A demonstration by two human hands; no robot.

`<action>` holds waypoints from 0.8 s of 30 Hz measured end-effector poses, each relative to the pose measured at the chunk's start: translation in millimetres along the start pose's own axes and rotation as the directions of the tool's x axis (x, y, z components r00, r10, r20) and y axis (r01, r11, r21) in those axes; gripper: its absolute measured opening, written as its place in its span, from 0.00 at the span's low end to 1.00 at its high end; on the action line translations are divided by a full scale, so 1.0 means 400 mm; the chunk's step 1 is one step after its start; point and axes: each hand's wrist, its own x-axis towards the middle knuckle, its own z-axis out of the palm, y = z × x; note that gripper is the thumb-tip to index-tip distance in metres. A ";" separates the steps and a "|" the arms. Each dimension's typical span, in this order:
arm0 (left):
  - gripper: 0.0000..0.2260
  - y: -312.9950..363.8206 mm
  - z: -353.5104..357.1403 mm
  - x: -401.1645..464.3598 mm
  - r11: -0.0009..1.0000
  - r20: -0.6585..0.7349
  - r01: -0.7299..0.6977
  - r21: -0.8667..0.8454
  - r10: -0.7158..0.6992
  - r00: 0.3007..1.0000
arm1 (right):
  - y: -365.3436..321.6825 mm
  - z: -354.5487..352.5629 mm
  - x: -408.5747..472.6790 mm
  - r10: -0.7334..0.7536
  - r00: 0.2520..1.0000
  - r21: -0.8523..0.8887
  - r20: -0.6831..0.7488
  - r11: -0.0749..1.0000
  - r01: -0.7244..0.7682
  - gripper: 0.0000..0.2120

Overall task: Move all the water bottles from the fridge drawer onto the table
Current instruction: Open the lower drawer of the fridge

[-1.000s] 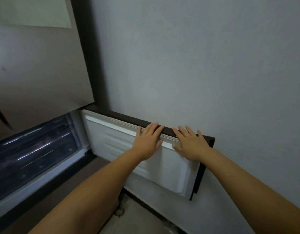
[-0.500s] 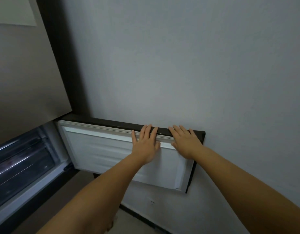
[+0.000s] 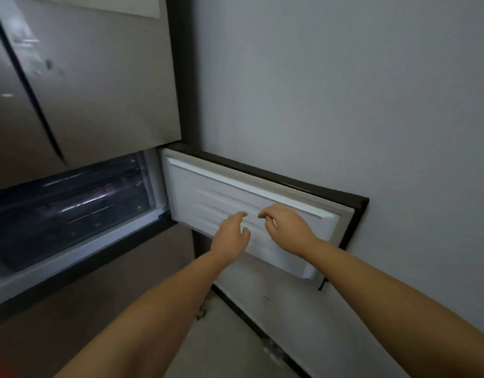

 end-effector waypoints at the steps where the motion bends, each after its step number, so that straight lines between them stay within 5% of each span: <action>1: 0.18 -0.039 -0.019 -0.035 0.997 -0.010 0.077 -0.028 -0.077 0.997 | -0.035 0.042 0.011 -0.022 0.999 0.030 0.040 0.999 0.021 0.14; 7: 0.13 -0.247 -0.198 -0.174 0.942 -0.066 0.334 0.026 -0.332 0.941 | -0.195 0.240 0.087 0.026 0.984 0.213 0.178 0.975 -0.064 0.13; 12: 0.11 -0.430 -0.376 -0.227 0.833 -0.201 0.532 -0.152 -0.553 0.809 | -0.329 0.387 0.216 -0.034 0.949 0.313 0.315 0.947 -0.069 0.13; 18: 0.09 -0.633 -0.504 -0.175 0.655 -0.172 0.584 -0.479 -0.723 0.669 | -0.462 0.552 0.420 -0.060 0.909 0.379 0.412 0.919 -0.111 0.12; 24: 0.08 -0.748 -0.632 -0.081 0.485 -0.095 0.587 -0.648 -0.816 0.570 | -0.546 0.689 0.589 0.028 0.788 0.469 0.615 0.790 -0.395 0.12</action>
